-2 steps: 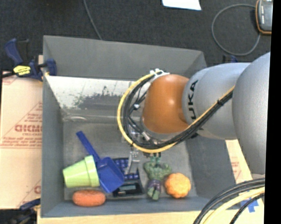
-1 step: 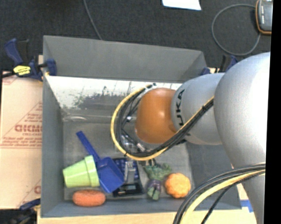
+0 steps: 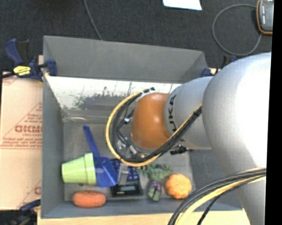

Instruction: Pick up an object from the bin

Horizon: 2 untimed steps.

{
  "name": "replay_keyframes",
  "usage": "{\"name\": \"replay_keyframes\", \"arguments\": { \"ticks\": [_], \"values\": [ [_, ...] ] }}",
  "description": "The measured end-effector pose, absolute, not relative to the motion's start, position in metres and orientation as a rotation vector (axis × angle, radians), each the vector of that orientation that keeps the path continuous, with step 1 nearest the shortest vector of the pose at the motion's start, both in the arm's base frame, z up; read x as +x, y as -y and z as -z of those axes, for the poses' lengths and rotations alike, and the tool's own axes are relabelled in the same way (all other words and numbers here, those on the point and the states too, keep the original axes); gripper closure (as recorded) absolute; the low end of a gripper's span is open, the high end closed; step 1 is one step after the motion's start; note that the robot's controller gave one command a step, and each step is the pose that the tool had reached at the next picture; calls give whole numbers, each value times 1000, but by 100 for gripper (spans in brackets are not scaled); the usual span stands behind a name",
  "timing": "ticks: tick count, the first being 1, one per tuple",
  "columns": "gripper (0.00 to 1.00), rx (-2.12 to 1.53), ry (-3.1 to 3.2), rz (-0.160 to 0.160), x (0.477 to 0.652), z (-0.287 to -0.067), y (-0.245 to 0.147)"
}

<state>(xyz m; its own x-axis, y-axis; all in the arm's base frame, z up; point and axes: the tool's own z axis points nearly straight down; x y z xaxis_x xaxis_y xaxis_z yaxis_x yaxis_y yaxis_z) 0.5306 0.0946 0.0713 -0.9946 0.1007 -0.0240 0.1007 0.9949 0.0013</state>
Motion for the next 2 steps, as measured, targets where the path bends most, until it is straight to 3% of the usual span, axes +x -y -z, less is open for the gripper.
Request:
{"name": "replay_keyframes", "arguments": {
  "ticks": [1,2],
  "values": [
    [100,-93,-3129,-3,541,-79,-83],
    [100,-93,-3129,-3,541,-79,-83]
  ]
}}
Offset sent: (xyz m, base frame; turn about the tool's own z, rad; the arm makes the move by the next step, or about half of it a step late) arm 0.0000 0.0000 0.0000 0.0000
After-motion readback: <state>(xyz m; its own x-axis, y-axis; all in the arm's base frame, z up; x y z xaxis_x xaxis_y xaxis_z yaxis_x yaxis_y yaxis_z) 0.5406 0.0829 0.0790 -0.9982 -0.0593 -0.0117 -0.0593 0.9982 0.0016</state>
